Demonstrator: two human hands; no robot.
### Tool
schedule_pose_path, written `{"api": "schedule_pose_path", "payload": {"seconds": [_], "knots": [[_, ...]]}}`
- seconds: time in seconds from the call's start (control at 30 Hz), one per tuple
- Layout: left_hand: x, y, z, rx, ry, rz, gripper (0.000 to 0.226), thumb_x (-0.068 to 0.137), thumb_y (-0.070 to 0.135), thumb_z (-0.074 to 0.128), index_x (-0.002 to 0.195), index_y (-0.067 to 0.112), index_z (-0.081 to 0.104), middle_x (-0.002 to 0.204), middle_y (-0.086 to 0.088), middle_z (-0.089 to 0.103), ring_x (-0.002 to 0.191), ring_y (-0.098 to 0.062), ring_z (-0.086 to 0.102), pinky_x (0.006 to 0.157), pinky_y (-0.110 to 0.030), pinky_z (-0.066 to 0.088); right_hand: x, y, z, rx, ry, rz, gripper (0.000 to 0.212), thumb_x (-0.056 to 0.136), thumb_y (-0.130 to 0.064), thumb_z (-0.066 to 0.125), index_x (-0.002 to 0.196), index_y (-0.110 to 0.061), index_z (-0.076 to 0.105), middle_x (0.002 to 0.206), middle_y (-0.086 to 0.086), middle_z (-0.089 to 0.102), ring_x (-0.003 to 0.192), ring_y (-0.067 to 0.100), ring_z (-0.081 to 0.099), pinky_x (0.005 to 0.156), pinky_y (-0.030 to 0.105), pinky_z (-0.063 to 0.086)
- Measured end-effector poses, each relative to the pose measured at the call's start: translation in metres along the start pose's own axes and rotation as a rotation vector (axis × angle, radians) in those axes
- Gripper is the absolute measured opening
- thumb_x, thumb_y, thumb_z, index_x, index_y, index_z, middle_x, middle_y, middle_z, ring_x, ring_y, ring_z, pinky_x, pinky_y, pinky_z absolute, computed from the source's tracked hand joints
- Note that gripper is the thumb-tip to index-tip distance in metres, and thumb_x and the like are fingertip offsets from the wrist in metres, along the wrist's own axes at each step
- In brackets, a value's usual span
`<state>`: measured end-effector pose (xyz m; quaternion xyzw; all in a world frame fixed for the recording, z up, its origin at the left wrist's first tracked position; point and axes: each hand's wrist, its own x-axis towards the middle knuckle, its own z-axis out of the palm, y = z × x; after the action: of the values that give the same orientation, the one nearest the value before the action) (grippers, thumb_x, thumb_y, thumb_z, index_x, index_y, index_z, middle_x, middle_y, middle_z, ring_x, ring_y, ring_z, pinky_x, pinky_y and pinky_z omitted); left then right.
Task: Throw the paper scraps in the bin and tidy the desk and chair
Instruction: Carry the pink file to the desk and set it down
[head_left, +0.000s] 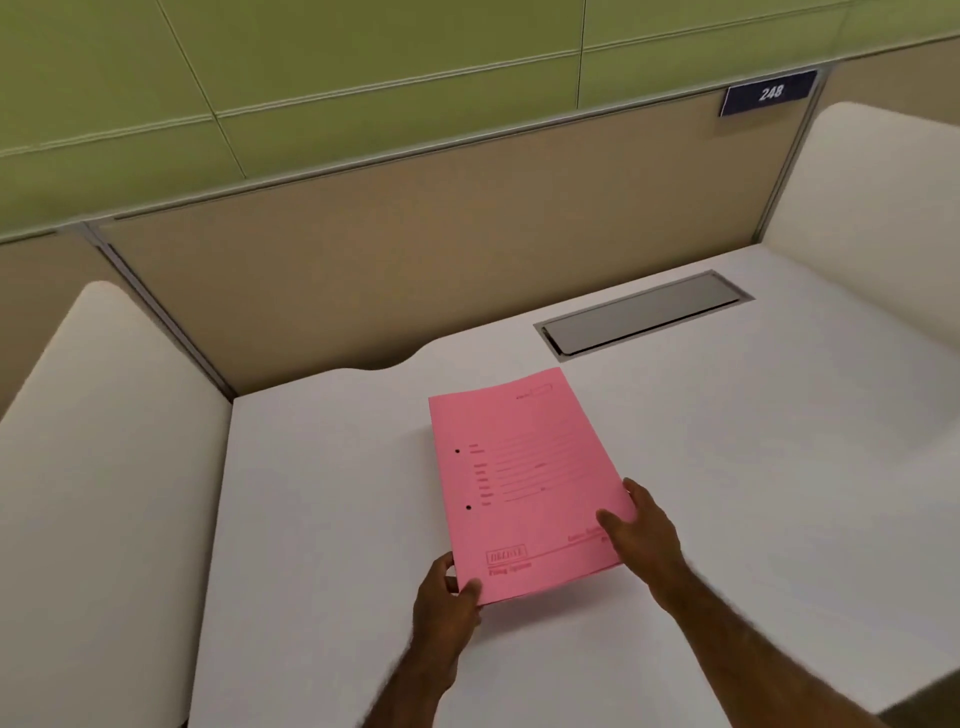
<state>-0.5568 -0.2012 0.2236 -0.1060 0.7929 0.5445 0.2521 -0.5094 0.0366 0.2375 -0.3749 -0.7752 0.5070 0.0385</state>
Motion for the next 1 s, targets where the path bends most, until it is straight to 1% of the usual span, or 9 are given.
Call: {"api": "schedule_pose_path", "payload": {"seconds": [0.07, 0.13, 0.23, 0.53, 0.67, 0.77, 0.87, 0.93, 1.0], "knots": [[0.017, 0.006, 0.009, 0.003, 0.032, -0.034, 0.037, 0.092, 0.003, 0.057, 0.127, 0.014, 0.051, 0.100, -0.008, 0.067, 0.087, -0.023, 0.066, 0.064, -0.030, 0.057, 0.024, -0.004, 0.006, -0.020, -0.035, 0.010, 0.061, 0.090, -0.023, 0.061, 0.145, -0.015, 0.035, 0.137, 0.009, 0.053, 0.120, 0.029, 0.053, 0.100, 0.041, 0.042], [0.033, 0.012, 0.015, 0.013, 0.059, -0.059, 0.036, 0.092, 0.004, 0.057, 0.127, 0.014, 0.053, 0.105, -0.007, 0.068, 0.092, -0.023, 0.065, 0.076, -0.037, 0.059, 0.046, -0.008, 0.012, -0.020, -0.057, 0.026, 0.061, 0.090, -0.022, 0.061, 0.145, -0.015, 0.034, 0.137, 0.009, 0.053, 0.121, 0.030, 0.052, 0.100, 0.042, 0.043], [0.057, 0.021, 0.020, 0.061, 0.105, -0.076, 0.038, 0.092, 0.006, 0.058, 0.128, 0.015, 0.054, 0.114, -0.009, 0.067, 0.099, -0.025, 0.062, 0.092, -0.043, 0.054, 0.073, -0.013, 0.022, -0.035, -0.074, 0.044, 0.062, 0.090, -0.022, 0.061, 0.145, -0.015, 0.034, 0.139, 0.010, 0.051, 0.123, 0.031, 0.051, 0.101, 0.043, 0.042], [0.132, 0.041, 0.036, 0.193, 0.151, -0.061, 0.039, 0.088, 0.013, 0.065, 0.125, 0.016, 0.053, 0.124, -0.006, 0.065, 0.108, -0.024, 0.062, 0.095, -0.036, 0.052, 0.148, -0.023, 0.057, -0.171, -0.041, -0.047, 0.072, 0.082, -0.020, 0.074, 0.143, -0.011, 0.036, 0.140, 0.015, 0.046, 0.127, 0.033, 0.046, 0.101, 0.045, 0.043], [0.166, 0.048, 0.046, 0.259, 0.172, 0.037, 0.060, 0.073, 0.030, 0.081, 0.123, 0.020, 0.050, 0.119, -0.001, 0.061, 0.109, -0.022, 0.059, 0.088, -0.037, 0.056, 0.181, -0.020, 0.076, -0.292, -0.019, -0.096, 0.078, 0.079, -0.026, 0.076, 0.143, -0.007, 0.037, 0.143, 0.019, 0.044, 0.128, 0.037, 0.043, 0.101, 0.053, 0.042], [0.188, 0.052, 0.052, 0.460, 0.237, 0.115, 0.082, 0.067, 0.051, 0.080, 0.132, 0.019, 0.042, 0.117, -0.001, 0.051, 0.107, -0.017, 0.049, 0.085, -0.035, 0.056, 0.202, -0.019, 0.089, -0.456, 0.024, -0.141, 0.082, 0.078, -0.040, 0.074, 0.143, -0.009, 0.036, 0.150, 0.020, 0.037, 0.133, 0.041, 0.037, 0.104, 0.061, 0.036], [0.201, 0.050, 0.056, 0.666, 0.312, 0.237, 0.088, 0.064, 0.064, 0.074, 0.133, 0.017, 0.045, 0.120, -0.003, 0.053, 0.107, -0.018, 0.047, 0.088, -0.033, 0.052, 0.217, -0.013, 0.095, -0.553, 0.046, -0.208, 0.085, 0.080, -0.054, 0.065, 0.145, -0.010, 0.033, 0.155, 0.019, 0.028, 0.139, 0.041, 0.030, 0.109, 0.060, 0.029], [0.208, 0.047, 0.059, 0.734, 0.360, 0.312, 0.091, 0.065, 0.068, 0.070, 0.134, 0.014, 0.047, 0.127, -0.006, 0.055, 0.115, -0.023, 0.050, 0.094, -0.039, 0.048, 0.225, -0.006, 0.097, -0.637, 0.029, -0.236, 0.089, 0.082, -0.068, 0.047, 0.149, -0.013, 0.025, 0.158, 0.017, 0.020, 0.144, 0.038, 0.021, 0.114, 0.055, 0.021], [0.213, 0.044, 0.062, 0.771, 0.362, 0.341, 0.094, 0.068, 0.072, 0.064, 0.139, 0.012, 0.044, 0.137, -0.007, 0.051, 0.126, -0.026, 0.046, 0.103, -0.043, 0.042, 0.232, 0.001, 0.097, -0.712, 0.013, -0.248, 0.090, 0.083, -0.073, 0.028, 0.152, -0.018, 0.014, 0.161, 0.012, 0.011, 0.147, 0.034, 0.011, 0.117, 0.050, 0.010]]}}
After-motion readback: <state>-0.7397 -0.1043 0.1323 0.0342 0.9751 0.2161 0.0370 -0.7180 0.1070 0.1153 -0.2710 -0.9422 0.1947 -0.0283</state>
